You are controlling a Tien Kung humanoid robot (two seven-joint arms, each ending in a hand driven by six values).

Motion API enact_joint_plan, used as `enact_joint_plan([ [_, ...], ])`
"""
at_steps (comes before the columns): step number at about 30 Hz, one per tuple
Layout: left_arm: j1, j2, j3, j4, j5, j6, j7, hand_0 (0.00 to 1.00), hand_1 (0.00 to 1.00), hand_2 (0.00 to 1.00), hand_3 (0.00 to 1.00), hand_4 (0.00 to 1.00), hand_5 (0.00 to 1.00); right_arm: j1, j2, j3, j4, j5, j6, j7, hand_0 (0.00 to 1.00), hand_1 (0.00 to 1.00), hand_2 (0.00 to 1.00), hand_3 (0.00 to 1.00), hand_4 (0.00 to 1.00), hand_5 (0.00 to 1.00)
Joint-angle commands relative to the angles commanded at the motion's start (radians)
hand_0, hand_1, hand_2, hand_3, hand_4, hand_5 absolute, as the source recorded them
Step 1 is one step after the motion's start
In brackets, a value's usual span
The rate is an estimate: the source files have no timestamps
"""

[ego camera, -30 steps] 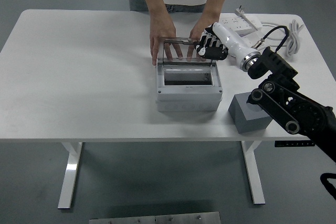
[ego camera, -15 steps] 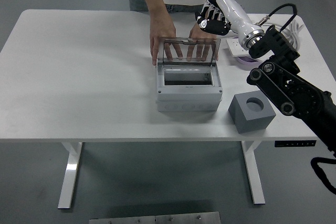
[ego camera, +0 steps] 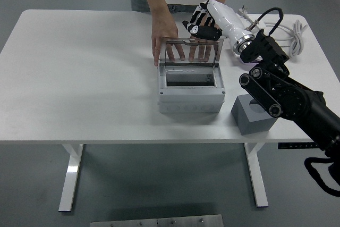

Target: Fetch the battery,place it into the box,close the lid of the box

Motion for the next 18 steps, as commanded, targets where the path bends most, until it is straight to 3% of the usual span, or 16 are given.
enact_joint_plan([
  [5,-0.001,0.002,-0.002,0.0,0.006,-0.002,0.0,0.632,0.698,0.573,0.541,0.5,0.002,0.003,0.01,-0.019,-0.027,0.003,-0.006,0.004,0.67,0.554,0.611,0.582,0.998,0.905],
  [6,-0.002,0.002,-0.003,0.0,0.007,-0.002,0.0,0.632,0.698,0.573,0.541,0.5,0.002,0.003,0.012,-0.023,-0.032,0.004,-0.008,0.006,0.683,0.592,0.625,0.595,0.998,0.983],
  [18,-0.015,0.004,-0.006,0.001,0.016,-0.009,0.0,0.632,0.698,0.573,0.541,0.5,0.002,0.008,0.036,-0.048,-0.097,0.016,-0.025,0.031,0.71,0.608,0.635,0.609,0.998,0.989],
])
